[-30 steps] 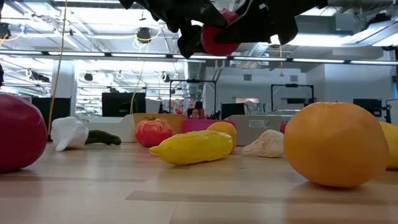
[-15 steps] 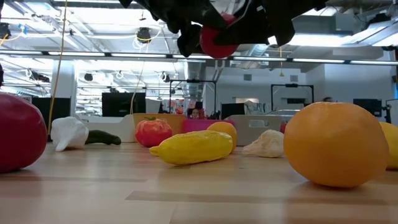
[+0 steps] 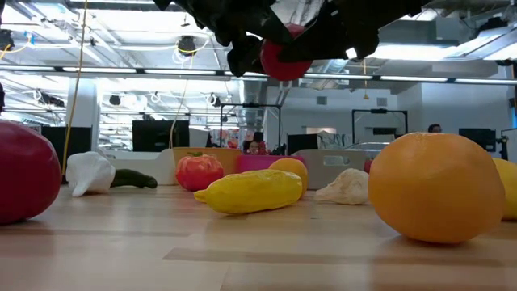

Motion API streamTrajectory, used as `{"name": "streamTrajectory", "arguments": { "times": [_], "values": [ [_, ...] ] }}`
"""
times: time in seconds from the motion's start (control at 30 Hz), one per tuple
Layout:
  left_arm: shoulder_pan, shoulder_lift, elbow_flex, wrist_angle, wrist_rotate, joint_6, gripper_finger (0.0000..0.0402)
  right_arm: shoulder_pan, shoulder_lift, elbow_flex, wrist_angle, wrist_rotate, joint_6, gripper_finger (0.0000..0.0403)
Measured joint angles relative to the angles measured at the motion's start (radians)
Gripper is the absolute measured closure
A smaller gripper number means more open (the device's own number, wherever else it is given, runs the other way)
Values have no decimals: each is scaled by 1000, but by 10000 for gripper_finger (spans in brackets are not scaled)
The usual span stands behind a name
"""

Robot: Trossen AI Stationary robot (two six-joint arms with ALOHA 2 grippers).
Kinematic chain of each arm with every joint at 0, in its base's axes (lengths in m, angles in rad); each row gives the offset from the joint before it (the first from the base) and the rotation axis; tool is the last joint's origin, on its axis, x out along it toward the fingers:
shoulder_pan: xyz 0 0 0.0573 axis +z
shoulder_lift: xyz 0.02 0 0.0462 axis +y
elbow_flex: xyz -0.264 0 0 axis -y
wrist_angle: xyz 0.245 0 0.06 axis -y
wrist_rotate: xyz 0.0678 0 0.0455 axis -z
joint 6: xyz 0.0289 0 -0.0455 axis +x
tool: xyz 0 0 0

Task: Sort produce into baskets
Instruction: Put the red tomato into the transparent bin

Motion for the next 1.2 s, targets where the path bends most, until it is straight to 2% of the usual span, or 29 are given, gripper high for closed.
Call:
{"name": "streamTrajectory", "arguments": {
  "times": [0.2,0.47,0.73,0.97,1.2],
  "values": [
    [19,-9,0,-25,2,3,74,-1,0,0,-4,3,50,86],
    [60,-39,-3,-200,-3,40,74,-35,-2,0,-77,17,143,86],
    [97,-43,-3,-330,-13,137,74,-119,-51,0,-208,176,153,86],
    [119,-43,-3,-356,-35,153,74,-298,-204,0,-551,187,289,86],
    [118,-43,-3,-341,-38,183,74,-593,-288,0,-912,106,494,86]
  ]
}}
